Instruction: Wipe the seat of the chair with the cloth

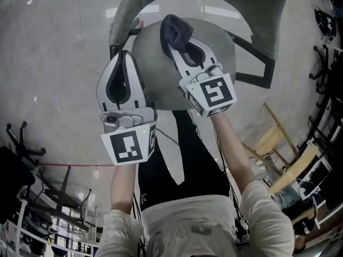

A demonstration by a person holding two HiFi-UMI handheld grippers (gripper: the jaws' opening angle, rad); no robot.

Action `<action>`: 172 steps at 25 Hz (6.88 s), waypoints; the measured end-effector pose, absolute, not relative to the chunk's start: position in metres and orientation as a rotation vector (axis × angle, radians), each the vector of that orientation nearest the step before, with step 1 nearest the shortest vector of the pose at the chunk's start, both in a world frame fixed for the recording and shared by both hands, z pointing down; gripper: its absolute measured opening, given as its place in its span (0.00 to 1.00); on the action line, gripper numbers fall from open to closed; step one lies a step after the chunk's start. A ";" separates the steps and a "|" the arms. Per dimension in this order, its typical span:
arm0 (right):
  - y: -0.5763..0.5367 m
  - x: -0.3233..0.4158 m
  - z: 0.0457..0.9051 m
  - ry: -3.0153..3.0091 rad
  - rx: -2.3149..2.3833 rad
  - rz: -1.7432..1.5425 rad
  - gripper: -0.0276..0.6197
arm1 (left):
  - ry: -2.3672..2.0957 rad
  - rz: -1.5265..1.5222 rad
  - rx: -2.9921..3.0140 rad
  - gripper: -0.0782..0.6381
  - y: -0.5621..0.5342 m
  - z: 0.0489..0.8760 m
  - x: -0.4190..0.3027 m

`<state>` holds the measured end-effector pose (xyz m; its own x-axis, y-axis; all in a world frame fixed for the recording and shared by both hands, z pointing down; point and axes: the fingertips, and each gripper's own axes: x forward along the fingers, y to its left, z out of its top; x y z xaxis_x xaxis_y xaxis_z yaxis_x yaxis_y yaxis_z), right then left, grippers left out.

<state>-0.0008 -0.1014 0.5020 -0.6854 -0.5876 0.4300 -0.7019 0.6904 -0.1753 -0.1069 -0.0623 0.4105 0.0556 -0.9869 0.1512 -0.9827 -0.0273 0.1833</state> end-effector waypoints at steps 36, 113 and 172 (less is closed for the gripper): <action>-0.114 -0.046 0.688 -2.087 0.773 1.168 0.12 | -2.023 0.023 2.092 0.13 -0.055 0.423 -0.101; 0.014 -0.081 0.671 -2.147 0.626 1.217 0.12 | -2.028 0.124 2.104 0.13 -0.024 0.428 -0.108; -0.047 0.279 0.642 -1.504 1.347 0.627 0.12 | -2.051 0.179 2.107 0.13 -0.024 0.426 -0.111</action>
<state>0.2788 -0.0469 0.6421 0.0984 -0.4340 0.8955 -0.9416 0.2505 0.2249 -0.1111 -0.0240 0.4263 0.0327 -0.9746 0.2214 -0.9983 -0.0210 0.0552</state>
